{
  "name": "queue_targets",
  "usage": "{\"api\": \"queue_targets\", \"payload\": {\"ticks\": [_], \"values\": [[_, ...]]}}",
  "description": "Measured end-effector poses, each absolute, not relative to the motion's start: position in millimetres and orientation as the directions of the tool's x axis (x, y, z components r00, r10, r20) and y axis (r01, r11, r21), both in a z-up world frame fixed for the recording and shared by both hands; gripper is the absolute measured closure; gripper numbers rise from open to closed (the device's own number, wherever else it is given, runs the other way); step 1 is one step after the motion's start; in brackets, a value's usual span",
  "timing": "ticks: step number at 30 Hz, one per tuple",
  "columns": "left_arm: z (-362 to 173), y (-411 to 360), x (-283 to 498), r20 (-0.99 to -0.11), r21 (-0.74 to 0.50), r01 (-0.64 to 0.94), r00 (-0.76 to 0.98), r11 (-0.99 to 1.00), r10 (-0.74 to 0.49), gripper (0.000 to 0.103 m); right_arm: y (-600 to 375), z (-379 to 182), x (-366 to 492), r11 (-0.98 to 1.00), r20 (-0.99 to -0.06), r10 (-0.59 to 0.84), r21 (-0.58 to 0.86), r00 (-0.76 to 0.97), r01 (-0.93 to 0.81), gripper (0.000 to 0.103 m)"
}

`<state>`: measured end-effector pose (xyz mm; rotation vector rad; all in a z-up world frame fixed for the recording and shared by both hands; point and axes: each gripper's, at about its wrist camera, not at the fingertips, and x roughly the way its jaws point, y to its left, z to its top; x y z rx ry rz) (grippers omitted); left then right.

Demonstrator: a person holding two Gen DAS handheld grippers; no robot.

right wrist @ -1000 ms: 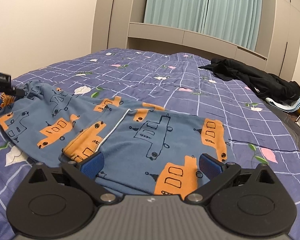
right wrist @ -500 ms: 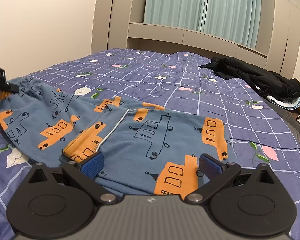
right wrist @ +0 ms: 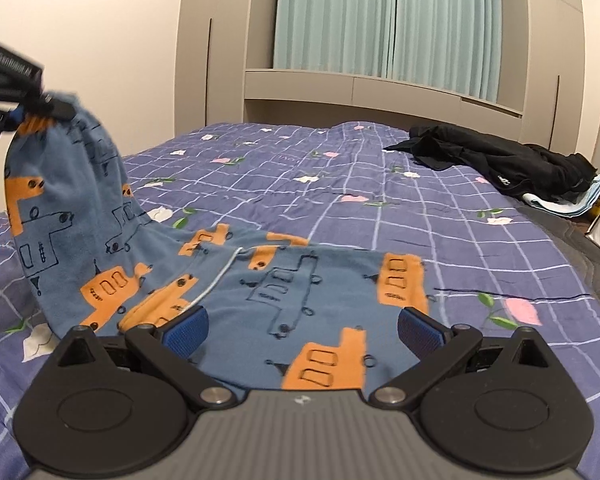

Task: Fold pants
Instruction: 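Lift the waistband end with the left gripper and fold it over the pants, then open the left gripper to release the waistband onto the pants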

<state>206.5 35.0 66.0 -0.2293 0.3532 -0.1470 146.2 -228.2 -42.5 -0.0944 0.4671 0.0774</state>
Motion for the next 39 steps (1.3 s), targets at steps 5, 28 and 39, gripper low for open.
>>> {"api": "queue_targets", "payload": {"ticks": [5,28,39], "values": [[76,-16,200,-0.306,-0.170,0.223,0.914,0.960,-0.266,0.084,-244,-34,138,0.992,-0.447,-0.008,-0.119,0.894,-0.051,0.000],[-5,-163,199,-0.504,-0.112,0.492,0.721,0.863,-0.476,0.078,-345,-29,106,0.968,-0.496,-0.250,-0.150,0.831,0.202,0.000],[-13,-153,196,-0.515,-0.214,0.512,0.665,0.832,-0.542,0.050,-350,-39,106,0.970,-0.526,-0.244,-0.120,0.815,0.213,0.000]]}}
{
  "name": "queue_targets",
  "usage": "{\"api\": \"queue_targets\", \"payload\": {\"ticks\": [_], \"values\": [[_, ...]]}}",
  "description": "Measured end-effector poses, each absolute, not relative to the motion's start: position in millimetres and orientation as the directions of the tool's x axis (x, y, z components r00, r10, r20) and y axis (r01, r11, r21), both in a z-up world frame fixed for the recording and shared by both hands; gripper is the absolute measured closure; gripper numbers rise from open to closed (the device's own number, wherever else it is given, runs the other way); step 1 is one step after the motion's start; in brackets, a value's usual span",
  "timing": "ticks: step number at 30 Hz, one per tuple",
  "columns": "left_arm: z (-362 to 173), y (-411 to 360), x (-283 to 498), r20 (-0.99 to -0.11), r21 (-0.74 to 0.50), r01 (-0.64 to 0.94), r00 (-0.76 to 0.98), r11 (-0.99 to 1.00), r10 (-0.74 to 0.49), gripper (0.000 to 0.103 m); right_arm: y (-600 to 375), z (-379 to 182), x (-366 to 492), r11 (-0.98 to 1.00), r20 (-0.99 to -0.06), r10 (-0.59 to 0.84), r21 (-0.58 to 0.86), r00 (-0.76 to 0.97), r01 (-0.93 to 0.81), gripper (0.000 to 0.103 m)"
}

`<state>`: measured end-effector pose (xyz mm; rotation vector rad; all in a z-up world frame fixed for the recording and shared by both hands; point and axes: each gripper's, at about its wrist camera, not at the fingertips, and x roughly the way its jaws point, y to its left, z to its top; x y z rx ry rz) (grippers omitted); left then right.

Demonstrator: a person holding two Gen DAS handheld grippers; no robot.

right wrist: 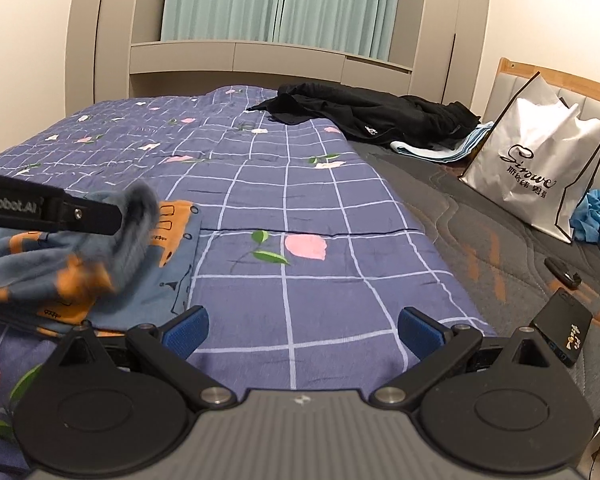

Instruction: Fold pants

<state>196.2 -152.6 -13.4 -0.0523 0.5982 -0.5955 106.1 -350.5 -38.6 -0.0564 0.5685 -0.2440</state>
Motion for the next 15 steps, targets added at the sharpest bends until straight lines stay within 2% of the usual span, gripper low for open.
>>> {"api": "queue_targets", "payload": {"ticks": [5,9,11,15], "values": [[-7,-130,192,-0.494,-0.246,0.457,0.699,0.854,-0.517,0.027,-348,-37,106,0.973,-0.524,-0.231,-0.112,0.820,0.203,0.000],[-6,-97,191,-0.497,-0.267,0.331,0.757,0.905,-0.424,0.017,-343,-34,108,0.978,-0.515,-0.207,-0.094,0.832,0.185,0.000],[-8,-80,192,-0.515,-0.268,0.251,0.779,0.930,-0.358,0.009,-338,-31,110,0.983,-0.511,-0.185,-0.078,0.840,0.169,0.000],[-20,-44,194,-0.553,-0.296,0.100,0.793,0.950,-0.256,0.005,-328,-26,118,0.995,-0.515,-0.080,0.013,0.853,0.101,0.000]]}}
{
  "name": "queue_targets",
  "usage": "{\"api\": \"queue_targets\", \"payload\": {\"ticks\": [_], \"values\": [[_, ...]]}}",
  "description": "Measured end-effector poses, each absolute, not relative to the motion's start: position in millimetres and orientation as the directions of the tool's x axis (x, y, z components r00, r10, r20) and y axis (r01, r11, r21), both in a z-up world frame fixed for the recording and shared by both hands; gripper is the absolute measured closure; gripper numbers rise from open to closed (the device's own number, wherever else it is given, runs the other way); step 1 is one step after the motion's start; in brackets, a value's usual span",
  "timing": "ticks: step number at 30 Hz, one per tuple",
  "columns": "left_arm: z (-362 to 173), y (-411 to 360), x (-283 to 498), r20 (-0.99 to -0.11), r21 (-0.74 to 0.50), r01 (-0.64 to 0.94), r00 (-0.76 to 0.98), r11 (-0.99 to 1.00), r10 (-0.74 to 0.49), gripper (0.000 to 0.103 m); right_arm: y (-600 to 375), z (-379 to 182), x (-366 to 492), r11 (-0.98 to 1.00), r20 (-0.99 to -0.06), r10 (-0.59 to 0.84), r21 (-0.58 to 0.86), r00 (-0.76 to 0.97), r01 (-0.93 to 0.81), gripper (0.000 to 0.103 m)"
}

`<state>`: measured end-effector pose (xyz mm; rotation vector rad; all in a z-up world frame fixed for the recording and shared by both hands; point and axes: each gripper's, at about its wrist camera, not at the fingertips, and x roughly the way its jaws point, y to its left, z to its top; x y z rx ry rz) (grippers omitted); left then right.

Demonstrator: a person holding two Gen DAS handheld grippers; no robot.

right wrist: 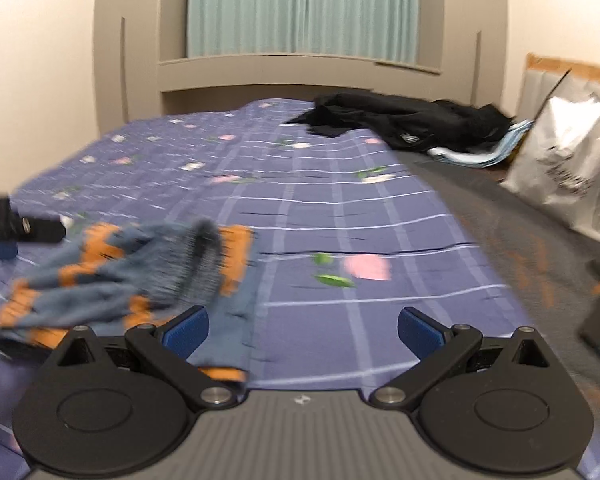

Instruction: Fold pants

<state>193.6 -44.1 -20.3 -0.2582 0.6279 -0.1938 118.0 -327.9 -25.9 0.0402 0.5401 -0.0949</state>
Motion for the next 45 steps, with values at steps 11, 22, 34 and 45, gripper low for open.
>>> {"api": "queue_targets", "payload": {"ticks": [11,22,34,45], "values": [[-58,3,191,-0.625,-0.395,-0.041,0.744,0.918,-0.236,0.001,-305,-27,146,0.962,-0.522,0.161,0.274,0.838,-0.014,0.000],[-64,-6,176,-0.600,-0.333,0.040,0.762,0.942,-0.244,0.001,-299,-39,162,0.918,-0.562,0.216,0.395,0.799,0.029,0.021],[-53,1,177,-0.597,-0.406,0.025,0.750,0.914,-0.285,0.001,-290,-26,159,0.947,-0.592,0.122,0.309,0.797,0.084,0.079],[-49,-9,180,-0.601,-0.382,0.058,0.742,0.922,-0.296,0.001,-299,-17,137,0.962,-0.592,0.103,0.262,0.799,0.071,0.081]]}}
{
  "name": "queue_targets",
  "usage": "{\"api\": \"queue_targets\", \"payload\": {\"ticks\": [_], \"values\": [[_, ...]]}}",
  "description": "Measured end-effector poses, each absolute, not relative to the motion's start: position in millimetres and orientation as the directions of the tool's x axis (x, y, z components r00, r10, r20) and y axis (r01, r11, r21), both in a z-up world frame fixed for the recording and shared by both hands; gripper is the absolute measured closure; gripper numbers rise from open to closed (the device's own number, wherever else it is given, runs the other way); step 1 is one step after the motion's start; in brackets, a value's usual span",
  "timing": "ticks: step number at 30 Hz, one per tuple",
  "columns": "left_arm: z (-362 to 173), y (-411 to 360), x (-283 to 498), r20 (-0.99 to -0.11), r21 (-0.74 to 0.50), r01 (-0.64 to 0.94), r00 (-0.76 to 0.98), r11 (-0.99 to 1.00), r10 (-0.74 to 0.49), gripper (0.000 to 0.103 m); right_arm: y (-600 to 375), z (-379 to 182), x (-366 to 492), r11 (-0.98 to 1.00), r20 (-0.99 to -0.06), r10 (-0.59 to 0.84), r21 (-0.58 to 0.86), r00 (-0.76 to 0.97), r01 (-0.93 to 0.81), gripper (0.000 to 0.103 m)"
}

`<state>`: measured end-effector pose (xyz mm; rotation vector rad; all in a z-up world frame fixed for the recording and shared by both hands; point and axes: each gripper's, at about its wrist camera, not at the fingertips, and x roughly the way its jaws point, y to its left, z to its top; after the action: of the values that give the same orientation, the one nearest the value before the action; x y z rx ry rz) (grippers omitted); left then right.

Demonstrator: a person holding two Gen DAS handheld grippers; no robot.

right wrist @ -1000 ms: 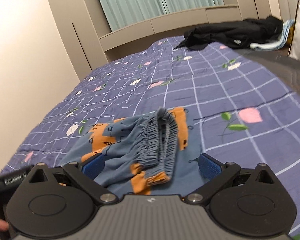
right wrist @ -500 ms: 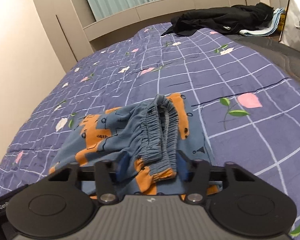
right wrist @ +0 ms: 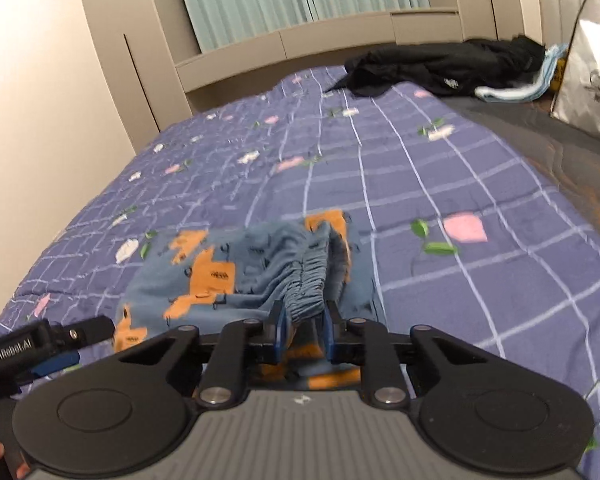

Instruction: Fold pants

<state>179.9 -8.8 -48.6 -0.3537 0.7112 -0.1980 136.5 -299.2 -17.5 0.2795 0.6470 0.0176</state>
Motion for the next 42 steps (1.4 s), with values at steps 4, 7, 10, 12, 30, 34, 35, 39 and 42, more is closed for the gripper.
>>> {"api": "queue_targets", "payload": {"ticks": [4,7,10,12,30,34,35,39,42], "values": [[-56,-12,181,-0.642,-0.342,0.043,0.719,0.939,-0.267,0.001,-296,-25,138,0.966,-0.607,0.105,0.251,0.787,0.064,0.076],[-58,-12,180,-0.640,-0.331,0.052,0.722,0.942,-0.264,0.001,-292,-26,138,0.974,-0.609,0.084,0.216,0.788,0.063,0.068],[-58,-13,180,-0.641,-0.331,0.052,0.721,0.942,-0.265,0.001,-296,-26,137,0.976,-0.606,0.070,0.206,0.793,0.072,0.044],[-59,-12,181,-0.641,-0.333,0.053,0.720,0.941,-0.267,0.001,-298,-24,136,0.976,-0.590,0.061,0.204,0.805,0.075,0.026],[-58,-12,181,-0.643,-0.339,0.068,0.712,0.938,-0.284,0.001,-288,-30,226,0.994,-0.565,-0.108,-0.048,0.818,0.098,0.009],[-56,-8,182,-0.631,-0.378,0.071,0.710,0.923,-0.313,0.001,-304,-41,217,0.987,-0.579,-0.155,-0.053,0.800,0.153,0.009],[-56,-7,182,-0.626,-0.386,0.070,0.712,0.920,-0.317,0.001,-309,-44,214,0.986,-0.582,-0.158,-0.048,0.797,0.160,0.009],[-53,-6,183,-0.611,-0.400,0.066,0.724,0.914,-0.320,0.001,-316,-53,204,0.984,-0.598,-0.154,-0.021,0.787,0.177,0.009],[-53,-7,183,-0.625,-0.383,0.061,0.718,0.922,-0.307,0.001,-312,-51,202,0.983,-0.590,-0.168,-0.046,0.790,0.175,0.009]]}}
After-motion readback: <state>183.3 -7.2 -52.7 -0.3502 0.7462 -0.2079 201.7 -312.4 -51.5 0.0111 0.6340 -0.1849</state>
